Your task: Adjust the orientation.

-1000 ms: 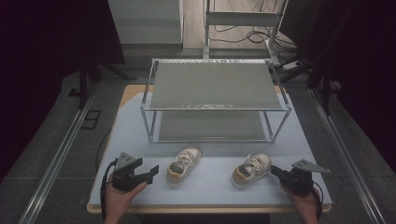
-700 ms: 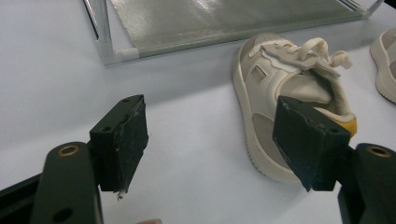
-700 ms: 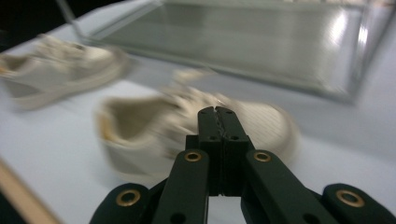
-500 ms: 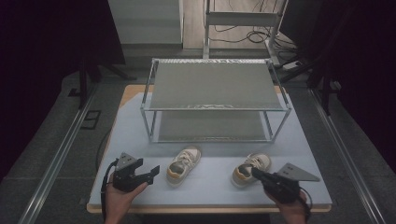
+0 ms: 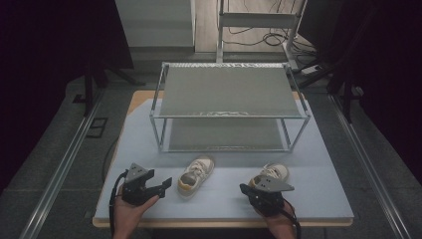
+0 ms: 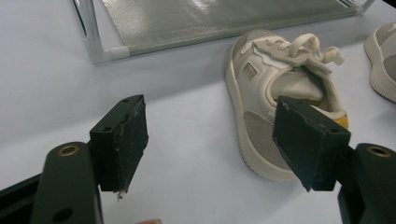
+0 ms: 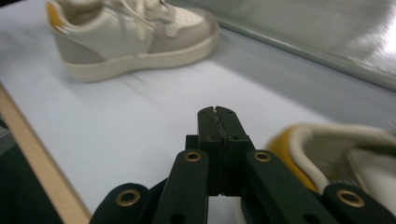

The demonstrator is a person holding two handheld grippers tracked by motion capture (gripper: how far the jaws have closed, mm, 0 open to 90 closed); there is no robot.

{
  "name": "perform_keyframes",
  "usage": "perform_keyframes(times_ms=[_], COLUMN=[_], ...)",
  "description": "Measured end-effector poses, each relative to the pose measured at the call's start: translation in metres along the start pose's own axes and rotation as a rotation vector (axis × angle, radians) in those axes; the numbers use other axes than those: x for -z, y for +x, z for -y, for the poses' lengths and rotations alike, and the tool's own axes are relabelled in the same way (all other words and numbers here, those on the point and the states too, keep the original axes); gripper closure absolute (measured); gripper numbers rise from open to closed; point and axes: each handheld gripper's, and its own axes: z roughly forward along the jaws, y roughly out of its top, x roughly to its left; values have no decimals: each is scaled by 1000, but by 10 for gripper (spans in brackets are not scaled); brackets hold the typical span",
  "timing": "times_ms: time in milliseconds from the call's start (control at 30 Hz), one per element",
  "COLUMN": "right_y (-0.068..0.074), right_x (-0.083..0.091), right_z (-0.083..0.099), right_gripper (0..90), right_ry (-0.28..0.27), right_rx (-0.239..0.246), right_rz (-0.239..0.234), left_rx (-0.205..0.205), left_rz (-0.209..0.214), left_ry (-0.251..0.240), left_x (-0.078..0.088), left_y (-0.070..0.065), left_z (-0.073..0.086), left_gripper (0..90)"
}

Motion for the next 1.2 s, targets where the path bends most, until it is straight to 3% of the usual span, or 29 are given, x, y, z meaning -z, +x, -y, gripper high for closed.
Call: perform_keyframes(times_ms=[567,1200], right_y=[-13,-38], right_x=[16,57], right_z=[20,54], right_gripper=[893,892], right_ry=[10,24], right_rx=[-48,-115], right_rz=[-31,15], left_rx=[4,9], left_rz=[-2,-1], left_ry=[-5,-8], left_x=[2,2], left_y=[2,4], left_z=[0,0], left_gripper=[266,266])
